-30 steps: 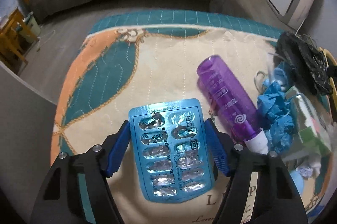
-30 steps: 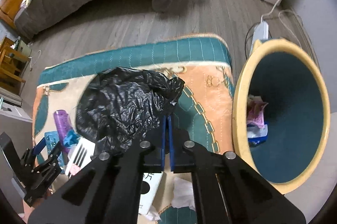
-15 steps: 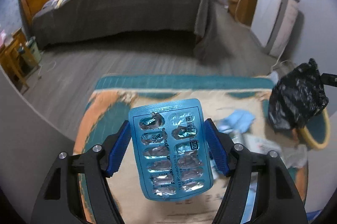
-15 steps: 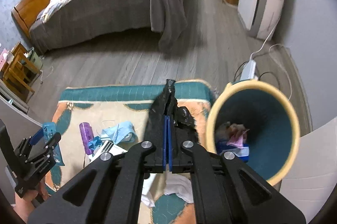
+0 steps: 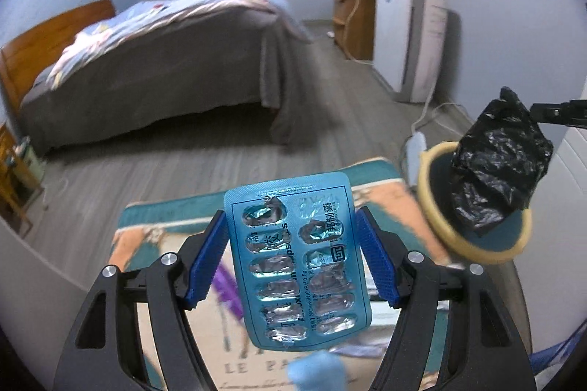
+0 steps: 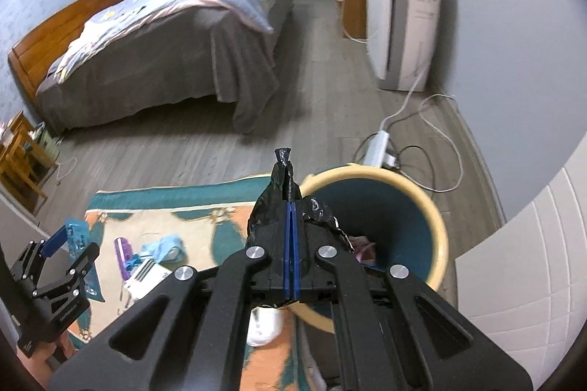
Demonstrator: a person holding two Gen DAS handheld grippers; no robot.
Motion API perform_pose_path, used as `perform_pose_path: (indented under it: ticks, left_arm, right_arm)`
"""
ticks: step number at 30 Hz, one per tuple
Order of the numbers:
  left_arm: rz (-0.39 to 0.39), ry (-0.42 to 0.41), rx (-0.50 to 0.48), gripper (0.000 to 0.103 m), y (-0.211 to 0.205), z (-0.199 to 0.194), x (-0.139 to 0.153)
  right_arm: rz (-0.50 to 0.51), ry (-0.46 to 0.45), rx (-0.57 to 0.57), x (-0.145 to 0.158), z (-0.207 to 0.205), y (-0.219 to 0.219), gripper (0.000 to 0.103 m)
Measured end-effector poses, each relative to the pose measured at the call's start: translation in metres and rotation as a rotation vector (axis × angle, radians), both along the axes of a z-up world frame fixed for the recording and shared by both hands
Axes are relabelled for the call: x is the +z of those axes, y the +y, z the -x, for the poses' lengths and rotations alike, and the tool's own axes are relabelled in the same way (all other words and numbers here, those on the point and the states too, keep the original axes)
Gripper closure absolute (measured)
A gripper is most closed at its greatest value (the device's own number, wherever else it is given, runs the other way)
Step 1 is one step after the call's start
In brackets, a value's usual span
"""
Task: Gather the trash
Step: 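Drop the black bag into the bin with the right gripper while the left drops the blister pack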
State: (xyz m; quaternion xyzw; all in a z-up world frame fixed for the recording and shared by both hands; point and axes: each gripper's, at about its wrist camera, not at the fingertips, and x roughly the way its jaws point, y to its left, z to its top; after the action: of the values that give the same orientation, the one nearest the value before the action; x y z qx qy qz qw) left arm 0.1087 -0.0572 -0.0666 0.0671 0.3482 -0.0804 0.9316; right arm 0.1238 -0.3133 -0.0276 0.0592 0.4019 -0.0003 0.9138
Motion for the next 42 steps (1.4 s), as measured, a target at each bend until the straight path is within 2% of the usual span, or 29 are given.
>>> perform_pose_path:
  ticks: [6,12,15,20,25,27,28,30,31,33,35,36,37,39,41,42]
  left_arm:
    - [-0.015,-0.022,-0.068,0.032,-0.039,0.003,0.002]
    - [0.008,0.008,-0.136,0.032,-0.08,-0.007,-0.002]
    - [0.055,0.044,-0.216,0.032,-0.106,-0.013,-0.007]
    - [0.032,0.073,-0.369,0.032,-0.16,-0.015,-0.017]
    - [0.0,0.11,-0.441,0.031,-0.195,-0.025,-0.035]
    - [0.003,0.12,-0.454,0.028,-0.203,-0.033,-0.039]
    - [-0.005,0.114,-0.44,0.022,-0.205,-0.036,-0.039]
    - [0.008,0.1,-0.416,0.017,-0.203,-0.04,-0.038]
    - [0.023,0.099,-0.411,0.012,-0.199,-0.043,-0.037]
    - [0.035,0.1,-0.398,0.01,-0.191,-0.044,-0.035]
    - [0.026,0.102,-0.38,0.008,-0.184,-0.044,-0.034]
    - [0.02,0.104,-0.363,0.008,-0.177,-0.044,-0.032]
    - [0.018,0.106,-0.351,0.008,-0.172,-0.042,-0.031]
    - [0.019,0.113,-0.324,0.007,-0.159,-0.041,-0.025]
    - [0.03,0.118,-0.299,0.007,-0.143,-0.04,-0.017]
    - [0.031,0.114,-0.284,0.007,-0.133,-0.038,-0.011]
  right_arm:
    - [0.0,0.013,-0.063,-0.009,0.001,-0.041,0.103]
    - [-0.003,0.046,-0.103,-0.027,0.0,-0.076,0.103]
    - [-0.007,0.076,-0.128,-0.039,-0.002,-0.092,0.103]
    - [-0.018,0.128,-0.144,-0.059,-0.007,-0.107,0.103]
    - [-0.018,0.162,-0.148,-0.071,-0.009,-0.116,0.103]
    - [-0.023,0.167,-0.158,-0.073,-0.009,-0.118,0.102]
    - [-0.023,0.172,-0.162,-0.074,-0.01,-0.119,0.102]
    - [-0.01,0.175,-0.169,-0.074,-0.01,-0.12,0.1]
    - [-0.003,0.173,-0.173,-0.074,-0.011,-0.121,0.097]
    - [-0.007,0.172,-0.179,-0.074,-0.01,-0.122,0.085]
    - [-0.013,0.17,-0.186,-0.074,-0.01,-0.123,0.064]
    - [-0.015,0.17,-0.187,-0.074,-0.01,-0.122,0.06]
    - [-0.014,0.168,-0.185,-0.073,-0.01,-0.121,0.051]
    - [-0.003,0.157,-0.185,-0.07,-0.008,-0.118,0.025]
    - [0.009,0.14,-0.183,-0.064,-0.006,-0.113,0.011]
    - [0.012,0.135,-0.182,-0.062,-0.005,-0.111,0.008]
